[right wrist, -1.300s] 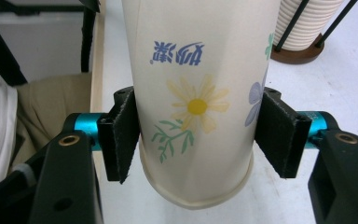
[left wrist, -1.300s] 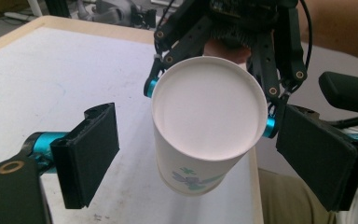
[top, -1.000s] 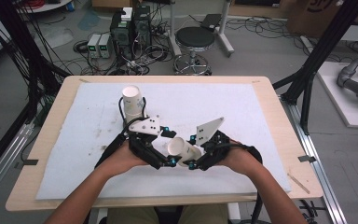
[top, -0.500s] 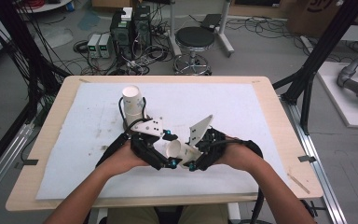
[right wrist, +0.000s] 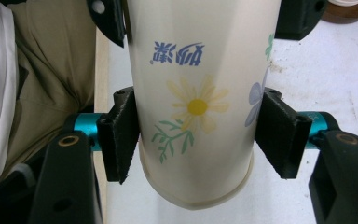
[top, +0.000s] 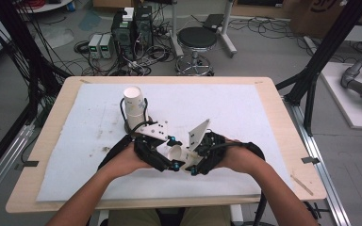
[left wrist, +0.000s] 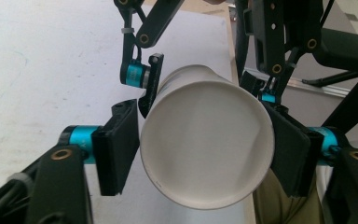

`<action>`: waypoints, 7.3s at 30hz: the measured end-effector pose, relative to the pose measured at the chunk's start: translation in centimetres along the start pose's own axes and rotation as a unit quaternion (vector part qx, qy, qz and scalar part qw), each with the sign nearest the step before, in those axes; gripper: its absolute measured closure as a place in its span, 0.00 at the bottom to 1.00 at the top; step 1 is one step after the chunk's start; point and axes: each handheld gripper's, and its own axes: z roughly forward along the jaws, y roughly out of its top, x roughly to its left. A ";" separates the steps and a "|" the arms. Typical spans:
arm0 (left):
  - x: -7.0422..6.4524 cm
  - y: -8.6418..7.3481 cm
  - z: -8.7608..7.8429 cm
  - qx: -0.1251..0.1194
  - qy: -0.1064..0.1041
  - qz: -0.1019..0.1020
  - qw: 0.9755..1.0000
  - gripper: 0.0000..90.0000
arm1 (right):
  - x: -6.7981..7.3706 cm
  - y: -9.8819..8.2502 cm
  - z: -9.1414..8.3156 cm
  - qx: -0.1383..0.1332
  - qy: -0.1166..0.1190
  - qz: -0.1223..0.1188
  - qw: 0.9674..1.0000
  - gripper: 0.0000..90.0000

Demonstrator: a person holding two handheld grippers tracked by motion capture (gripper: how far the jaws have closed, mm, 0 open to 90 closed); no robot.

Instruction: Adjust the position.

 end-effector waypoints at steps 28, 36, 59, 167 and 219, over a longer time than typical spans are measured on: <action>0.2 -2.7 -1.5 -0.119 0.010 -0.007 0.993 0.41 | 0.9 -3.9 -3.1 -0.208 -0.056 0.076 0.974 0.23; 0.3 -3.8 -2.2 -0.140 0.019 -0.012 0.990 0.41 | 1.6 -6.4 -1.9 -0.285 -0.085 0.121 0.947 0.23; -0.4 -4.1 -2.8 -0.183 -0.001 -0.003 0.983 0.42 | 2.1 -7.9 1.1 -0.346 -0.034 0.140 0.927 0.22; -0.4 -1.0 0.9 0.084 0.007 0.009 0.996 0.37 | 0.2 3.2 -1.3 0.053 -0.008 -0.007 0.999 0.36; -0.8 -12.6 -8.5 -0.175 0.225 -0.072 0.956 0.37 | 2.1 -15.2 -1.4 -0.265 -0.221 0.292 0.892 0.23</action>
